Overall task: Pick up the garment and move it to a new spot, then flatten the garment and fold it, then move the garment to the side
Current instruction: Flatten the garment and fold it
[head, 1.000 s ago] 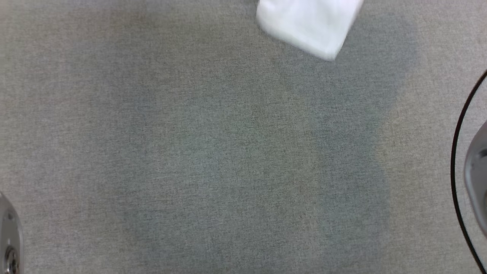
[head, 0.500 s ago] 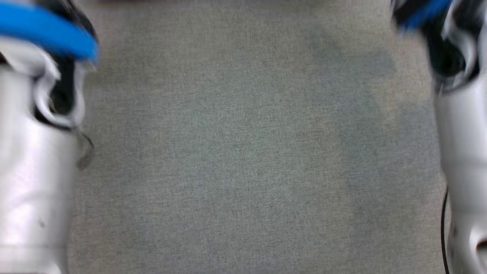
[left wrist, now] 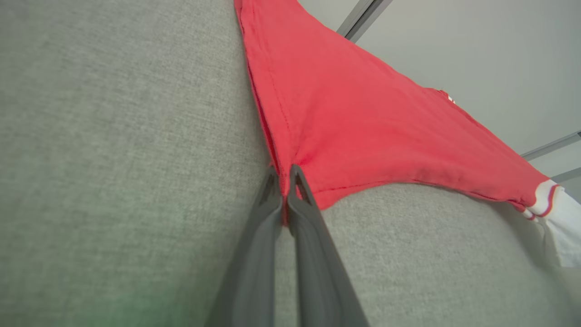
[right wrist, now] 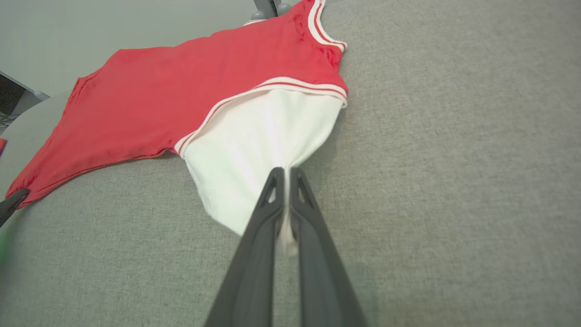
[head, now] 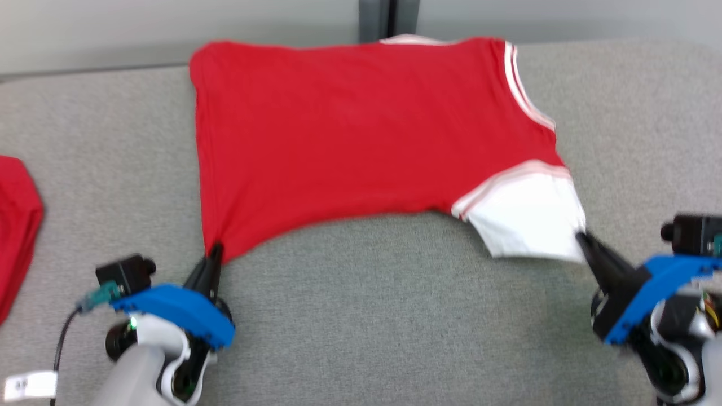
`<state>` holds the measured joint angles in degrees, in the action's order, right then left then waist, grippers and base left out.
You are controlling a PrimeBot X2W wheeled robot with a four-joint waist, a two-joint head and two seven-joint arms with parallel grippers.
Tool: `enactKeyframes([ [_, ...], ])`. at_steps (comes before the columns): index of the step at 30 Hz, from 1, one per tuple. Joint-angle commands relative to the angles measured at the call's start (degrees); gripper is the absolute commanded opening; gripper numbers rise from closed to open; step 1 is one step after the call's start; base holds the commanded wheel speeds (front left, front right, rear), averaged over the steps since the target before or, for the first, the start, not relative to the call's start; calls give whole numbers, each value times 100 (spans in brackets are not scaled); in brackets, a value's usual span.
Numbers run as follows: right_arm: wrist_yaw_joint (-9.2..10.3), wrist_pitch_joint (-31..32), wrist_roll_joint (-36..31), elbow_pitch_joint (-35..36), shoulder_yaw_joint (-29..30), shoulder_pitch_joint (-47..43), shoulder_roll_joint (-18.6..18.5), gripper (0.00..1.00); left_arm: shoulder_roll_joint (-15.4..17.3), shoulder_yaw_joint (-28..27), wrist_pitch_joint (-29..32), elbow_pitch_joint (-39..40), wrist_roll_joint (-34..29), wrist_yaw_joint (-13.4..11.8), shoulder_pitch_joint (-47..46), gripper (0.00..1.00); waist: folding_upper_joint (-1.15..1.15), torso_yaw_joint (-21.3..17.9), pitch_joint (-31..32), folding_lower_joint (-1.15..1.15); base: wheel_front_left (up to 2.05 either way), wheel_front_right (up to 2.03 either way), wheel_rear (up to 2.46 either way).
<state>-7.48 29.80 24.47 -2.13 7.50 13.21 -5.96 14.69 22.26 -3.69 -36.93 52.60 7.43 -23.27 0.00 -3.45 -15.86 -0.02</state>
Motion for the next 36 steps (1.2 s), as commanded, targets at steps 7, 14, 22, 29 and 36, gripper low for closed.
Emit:
enactKeyframes([
  [7, -3, 1226, -223, 1069, 367, -1490, 266, 0, 385, 158, 104, 432, -147, -263, 1065, 0, 0, 300, 811, 2, 0, 0, 0],
  [14, -2, 2287, -100, 1954, 666, -2472, 303, 0, 977, 376, 712, 1567, -307, -600, 1848, 0, 0, 431, 1026, 2, 0, 0, 0],
  [22, -3, 2960, -14, 2690, 575, -2904, 304, 0, 1596, 669, 1742, 3001, -453, -1072, 2328, 0, 0, 455, 990, 2, 0, 0, 0],
  [29, -3, 3770, -458, 2870, -147, -1911, -224, 0, 2324, 876, 3173, 3780, -410, -824, 1621, 0, 0, 433, 815, 2, 0, 0, 0],
  [36, -3, 4219, -220, 2410, -599, -432, -863, 0, 2495, 726, 4493, 3687, 233, -707, 590, 0, 0, 362, 603, 2, 0, 0, 0],
])
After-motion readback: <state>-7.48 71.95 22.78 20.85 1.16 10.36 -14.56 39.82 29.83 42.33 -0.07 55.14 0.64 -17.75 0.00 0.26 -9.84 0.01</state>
